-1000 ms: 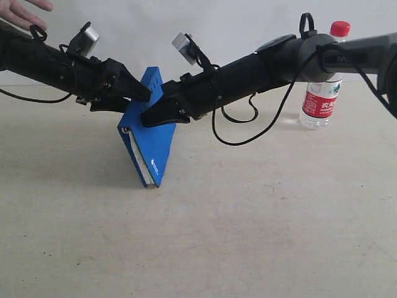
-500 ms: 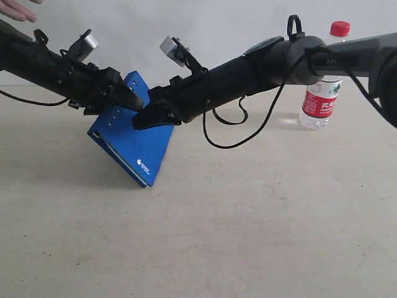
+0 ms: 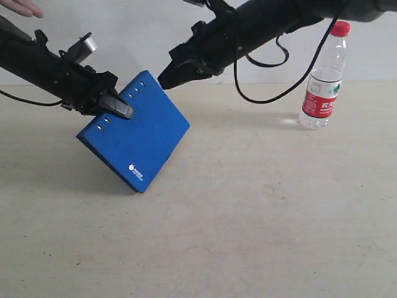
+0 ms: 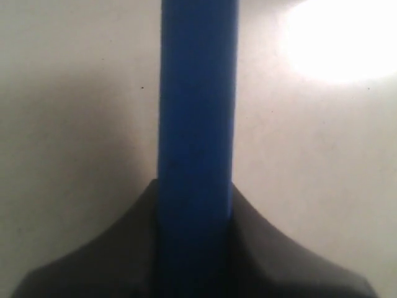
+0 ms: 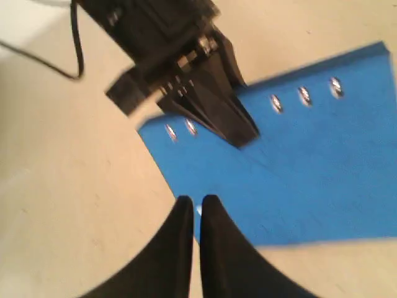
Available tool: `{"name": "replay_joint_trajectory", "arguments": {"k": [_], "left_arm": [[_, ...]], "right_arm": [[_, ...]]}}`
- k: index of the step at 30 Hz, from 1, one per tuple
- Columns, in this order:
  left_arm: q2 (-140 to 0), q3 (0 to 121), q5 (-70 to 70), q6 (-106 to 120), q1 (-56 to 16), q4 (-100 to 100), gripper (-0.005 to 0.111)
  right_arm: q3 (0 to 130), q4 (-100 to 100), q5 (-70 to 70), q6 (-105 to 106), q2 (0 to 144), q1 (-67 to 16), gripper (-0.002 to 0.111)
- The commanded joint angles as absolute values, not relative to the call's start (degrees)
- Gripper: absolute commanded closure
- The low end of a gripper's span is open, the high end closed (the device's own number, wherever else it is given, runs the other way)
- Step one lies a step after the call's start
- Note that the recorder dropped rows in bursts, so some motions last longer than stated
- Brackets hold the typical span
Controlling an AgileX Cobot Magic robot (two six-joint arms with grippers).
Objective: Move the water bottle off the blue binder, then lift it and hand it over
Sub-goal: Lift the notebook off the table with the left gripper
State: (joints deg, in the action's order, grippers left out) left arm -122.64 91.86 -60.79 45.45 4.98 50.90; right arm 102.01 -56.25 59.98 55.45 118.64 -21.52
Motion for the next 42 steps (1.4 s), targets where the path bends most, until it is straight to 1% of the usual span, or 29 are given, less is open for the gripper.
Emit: {"name": "replay_joint_trajectory", "arguments": {"k": [1,6,13,16,20,26,33,42], "left_arm": [[-114.9,91.4,-60.7,38.5,4.1,43.8,0.102],[-104.5,86.3,-52.6,30.0,1.4,39.6,0.102],[-87.5,74.2,-29.3,19.0,-6.2,36.0,0.102],[-82.1,69.4,-21.7,11.7,-7.4,31.5,0.102],[-79.2,64.3,-17.5,7.8,-7.4,29.0,0.102],[-78.3,59.4,-5.0,6.7,-7.4,28.6,0.102],[-76.8,59.4,-1.5,7.0,-7.4,28.6,0.102],[-76.8,59.4,-6.6,7.4,-7.3,27.5,0.102]], "right_arm": [[102.1,-46.6,60.3,51.1,113.4,-21.2,0.108],[102.1,-45.0,60.6,50.0,109.9,-21.2,0.108],[102.0,-45.0,60.7,48.9,107.3,-21.2,0.108],[102.0,-44.8,61.4,48.7,106.2,-21.2,0.108],[102.0,-44.2,62.0,48.3,105.3,-21.2,0.108],[102.0,-44.2,62.8,47.4,104.4,-21.2,0.108],[102.0,-43.1,65.2,45.9,104.4,-21.2,0.108],[102.0,-42.7,64.8,45.0,104.4,-21.2,0.108]]}}
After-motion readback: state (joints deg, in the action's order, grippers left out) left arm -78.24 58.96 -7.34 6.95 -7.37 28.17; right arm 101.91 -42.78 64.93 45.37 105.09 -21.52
